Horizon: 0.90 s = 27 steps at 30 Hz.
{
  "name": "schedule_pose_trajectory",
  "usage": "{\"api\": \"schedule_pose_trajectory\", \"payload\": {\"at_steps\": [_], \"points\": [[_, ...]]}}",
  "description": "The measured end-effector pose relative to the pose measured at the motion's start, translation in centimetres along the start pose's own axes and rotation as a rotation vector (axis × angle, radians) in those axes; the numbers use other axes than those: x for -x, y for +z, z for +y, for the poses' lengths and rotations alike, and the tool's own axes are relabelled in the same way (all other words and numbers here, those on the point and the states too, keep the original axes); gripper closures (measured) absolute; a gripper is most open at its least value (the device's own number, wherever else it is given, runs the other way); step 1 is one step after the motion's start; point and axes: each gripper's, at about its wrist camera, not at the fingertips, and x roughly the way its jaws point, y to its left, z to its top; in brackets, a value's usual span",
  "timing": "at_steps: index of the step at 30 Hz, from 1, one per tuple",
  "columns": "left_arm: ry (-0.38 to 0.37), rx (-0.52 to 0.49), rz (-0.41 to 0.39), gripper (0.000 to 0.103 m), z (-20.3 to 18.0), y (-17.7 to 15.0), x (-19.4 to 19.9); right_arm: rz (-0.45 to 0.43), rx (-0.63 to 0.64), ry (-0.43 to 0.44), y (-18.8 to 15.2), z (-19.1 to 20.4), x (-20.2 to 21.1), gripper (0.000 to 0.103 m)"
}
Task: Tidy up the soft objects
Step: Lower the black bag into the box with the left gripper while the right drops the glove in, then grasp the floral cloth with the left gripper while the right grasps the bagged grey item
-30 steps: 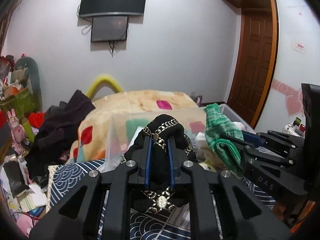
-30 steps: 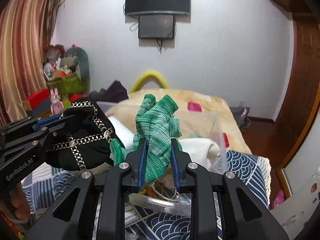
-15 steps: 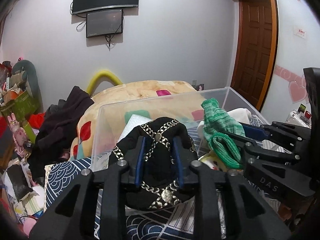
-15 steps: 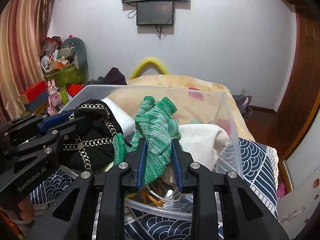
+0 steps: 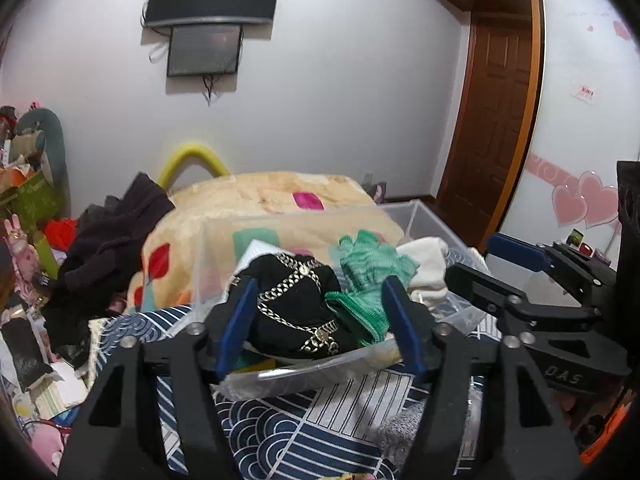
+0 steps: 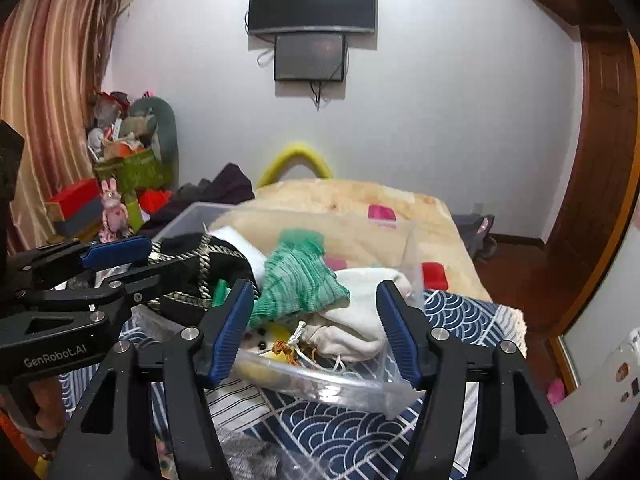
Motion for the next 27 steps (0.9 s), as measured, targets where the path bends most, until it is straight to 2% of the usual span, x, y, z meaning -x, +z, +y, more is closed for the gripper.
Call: {"api": "schedule_pose_trajectory", "payload": {"at_steps": [3, 5, 7, 10, 19, 27], "points": [[0.002, -0.009, -0.036, 0.031, -0.3, -0.1, 1.8, -0.034, -0.005, 0.006, 0.1, 0.1, 1.3, 0.032], [0.002, -0.013, -0.052, 0.023, -0.4, -0.3, 2.9, -0.056, -0.006, 0.013, 0.0, 0.1, 2.4, 0.028], [0.017, -0.016, -0.071, 0.010, -0.4, -0.7, 4.0, -0.073, -0.003, 0.012, -0.3, 0.2, 3.4, 0.025], [0.046, -0.027, -0.091, 0.003, -0.4, -1.6, 5.5, -0.089, 0.005, 0.014, -0.9, 0.5, 4.5, 0.021], [0.067, -0.054, -0.001, 0.002, -0.5, -5.3, 5.8, -0.022, 0.000, 0.054, -3.7, 2.0, 4.3, 0.020], [0.076, -0.036, 0.121, 0.002, 0.3, -9.4, 4.1, 0.117, -0.022, 0.092, -7.8, 3.0, 1.6, 0.020]]}}
